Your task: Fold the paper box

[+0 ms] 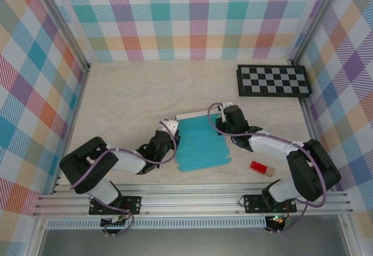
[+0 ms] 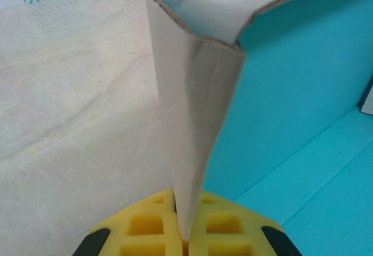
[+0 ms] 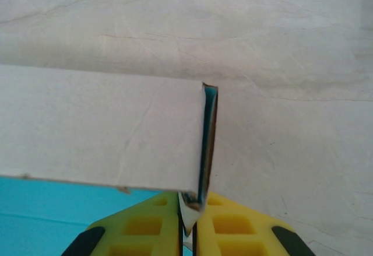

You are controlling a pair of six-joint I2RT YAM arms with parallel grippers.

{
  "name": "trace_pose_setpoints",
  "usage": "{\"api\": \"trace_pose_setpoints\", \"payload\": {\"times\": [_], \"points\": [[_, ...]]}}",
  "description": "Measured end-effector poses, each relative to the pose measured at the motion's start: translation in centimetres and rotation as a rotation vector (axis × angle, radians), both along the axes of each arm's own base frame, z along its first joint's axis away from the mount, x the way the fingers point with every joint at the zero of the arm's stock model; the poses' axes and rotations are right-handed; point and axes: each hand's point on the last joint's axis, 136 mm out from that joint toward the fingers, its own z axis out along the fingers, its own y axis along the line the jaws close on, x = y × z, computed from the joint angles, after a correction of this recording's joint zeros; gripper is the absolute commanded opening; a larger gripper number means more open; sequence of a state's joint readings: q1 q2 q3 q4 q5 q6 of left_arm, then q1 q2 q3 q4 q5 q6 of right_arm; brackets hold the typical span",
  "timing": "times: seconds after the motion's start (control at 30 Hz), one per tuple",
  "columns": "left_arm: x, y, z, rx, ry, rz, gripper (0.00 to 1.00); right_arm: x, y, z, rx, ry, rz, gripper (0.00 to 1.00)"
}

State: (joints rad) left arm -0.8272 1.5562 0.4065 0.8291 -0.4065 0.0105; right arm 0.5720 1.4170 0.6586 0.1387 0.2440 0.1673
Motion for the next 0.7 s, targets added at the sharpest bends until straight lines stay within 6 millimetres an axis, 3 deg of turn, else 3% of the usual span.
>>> {"api": "trace_pose_setpoints", "payload": {"times": [0.07,0.17,0.37,0.7], "points": [[0.0,-0.2,0.1,-0.011,0.004,-0.001,0.0,0.1,-0.1,0.0,-0.01,-0.005,-0.003,0.31],[-0.1,-0.4,0.1,-0.019,0.01,-0.003,0.0,-0.2,0.3,0.0,-0.01,-0.004,0.016,0.39],[-0.2,-0.3,-0.2,-0.016,0.024,0.002,0.0,0.0,1.1,-0.6,0.043,0.025,0.076,0.37],[-0.2,0.1,-0.7,-0.01,0.039,0.021,0.0,-0.9,1.5,-0.1,0.23,0.095,0.248,0.44]]}}
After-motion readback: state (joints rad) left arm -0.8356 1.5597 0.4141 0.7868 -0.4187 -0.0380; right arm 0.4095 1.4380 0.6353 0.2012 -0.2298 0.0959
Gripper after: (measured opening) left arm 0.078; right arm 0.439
